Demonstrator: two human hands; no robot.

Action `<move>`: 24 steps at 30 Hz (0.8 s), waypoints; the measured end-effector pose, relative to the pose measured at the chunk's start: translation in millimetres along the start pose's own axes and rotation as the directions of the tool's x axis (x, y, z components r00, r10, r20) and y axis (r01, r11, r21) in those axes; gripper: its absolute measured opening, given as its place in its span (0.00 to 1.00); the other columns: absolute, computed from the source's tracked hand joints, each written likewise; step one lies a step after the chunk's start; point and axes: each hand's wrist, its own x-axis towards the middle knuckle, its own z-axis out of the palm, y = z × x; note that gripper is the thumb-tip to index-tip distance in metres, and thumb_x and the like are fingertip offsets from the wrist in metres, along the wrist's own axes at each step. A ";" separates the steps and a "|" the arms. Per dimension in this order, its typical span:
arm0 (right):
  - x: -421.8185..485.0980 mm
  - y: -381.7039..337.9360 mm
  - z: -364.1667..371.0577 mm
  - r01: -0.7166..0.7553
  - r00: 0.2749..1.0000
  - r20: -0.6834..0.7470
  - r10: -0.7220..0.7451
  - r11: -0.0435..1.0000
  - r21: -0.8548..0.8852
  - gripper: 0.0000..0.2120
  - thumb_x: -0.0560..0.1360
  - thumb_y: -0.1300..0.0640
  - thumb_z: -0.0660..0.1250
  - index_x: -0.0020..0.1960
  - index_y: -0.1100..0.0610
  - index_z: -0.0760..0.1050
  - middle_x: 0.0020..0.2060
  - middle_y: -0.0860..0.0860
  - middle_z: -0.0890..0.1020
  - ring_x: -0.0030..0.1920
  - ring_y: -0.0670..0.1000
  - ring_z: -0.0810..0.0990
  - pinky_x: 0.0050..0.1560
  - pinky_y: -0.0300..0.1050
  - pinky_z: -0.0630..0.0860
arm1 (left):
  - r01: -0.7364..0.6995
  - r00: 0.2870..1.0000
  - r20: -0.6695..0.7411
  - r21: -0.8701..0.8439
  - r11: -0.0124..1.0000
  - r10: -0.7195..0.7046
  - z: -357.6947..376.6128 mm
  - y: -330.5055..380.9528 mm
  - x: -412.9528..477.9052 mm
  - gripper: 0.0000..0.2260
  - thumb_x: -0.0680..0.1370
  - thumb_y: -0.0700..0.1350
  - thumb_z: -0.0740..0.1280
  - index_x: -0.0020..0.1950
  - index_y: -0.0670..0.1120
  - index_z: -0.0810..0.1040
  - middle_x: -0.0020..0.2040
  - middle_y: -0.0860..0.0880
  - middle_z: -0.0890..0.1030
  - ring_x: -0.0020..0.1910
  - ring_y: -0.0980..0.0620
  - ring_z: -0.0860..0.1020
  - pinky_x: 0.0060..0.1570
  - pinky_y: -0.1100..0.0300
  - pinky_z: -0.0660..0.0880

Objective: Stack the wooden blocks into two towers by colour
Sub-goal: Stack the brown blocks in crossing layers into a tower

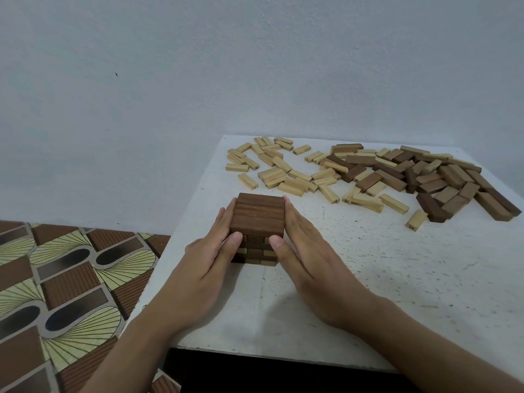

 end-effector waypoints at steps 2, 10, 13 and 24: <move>0.0 0.5 0.2 0.006 1.000 -0.002 -0.006 1.000 -0.003 0.32 0.84 0.39 0.44 0.82 0.48 0.37 0.82 0.40 0.46 0.77 0.32 0.41 0.80 0.39 0.45 | -0.006 1.000 -0.008 0.007 1.000 0.006 0.1 0.4 -0.4 0.25 0.84 0.58 0.53 0.82 0.59 0.57 0.79 0.57 0.67 0.78 0.62 0.62 0.77 0.52 0.63; 0.0 0.5 -0.3 0.033 0.999 -0.011 -0.033 0.999 0.009 0.30 0.84 0.40 0.45 0.81 0.44 0.36 0.82 0.41 0.46 0.78 0.33 0.41 0.80 0.40 0.46 | -0.018 1.000 0.001 0.005 1.000 0.018 0.1 -1.4 -0.4 0.24 0.85 0.58 0.53 0.82 0.59 0.58 0.79 0.57 0.67 0.78 0.59 0.63 0.77 0.48 0.62; 1.6 3.5 2.1 0.031 0.999 -0.025 -0.031 1.000 -0.005 0.31 0.84 0.39 0.45 0.83 0.47 0.38 0.82 0.41 0.47 0.78 0.34 0.42 0.81 0.45 0.48 | 0.022 1.000 0.008 -0.028 0.999 -0.022 1.0 -1.3 1.0 0.23 0.86 0.58 0.53 0.82 0.59 0.58 0.78 0.54 0.69 0.78 0.54 0.65 0.76 0.48 0.64; 3.1 4.4 3.1 0.035 0.998 -0.044 -0.036 0.999 -0.018 0.33 0.84 0.38 0.45 0.83 0.49 0.38 0.82 0.42 0.50 0.79 0.36 0.45 0.81 0.47 0.52 | 0.132 0.991 0.020 -0.039 0.990 -0.131 3.3 4.2 1.6 0.27 0.82 0.58 0.54 0.82 0.54 0.61 0.71 0.44 0.77 0.69 0.42 0.75 0.63 0.54 0.71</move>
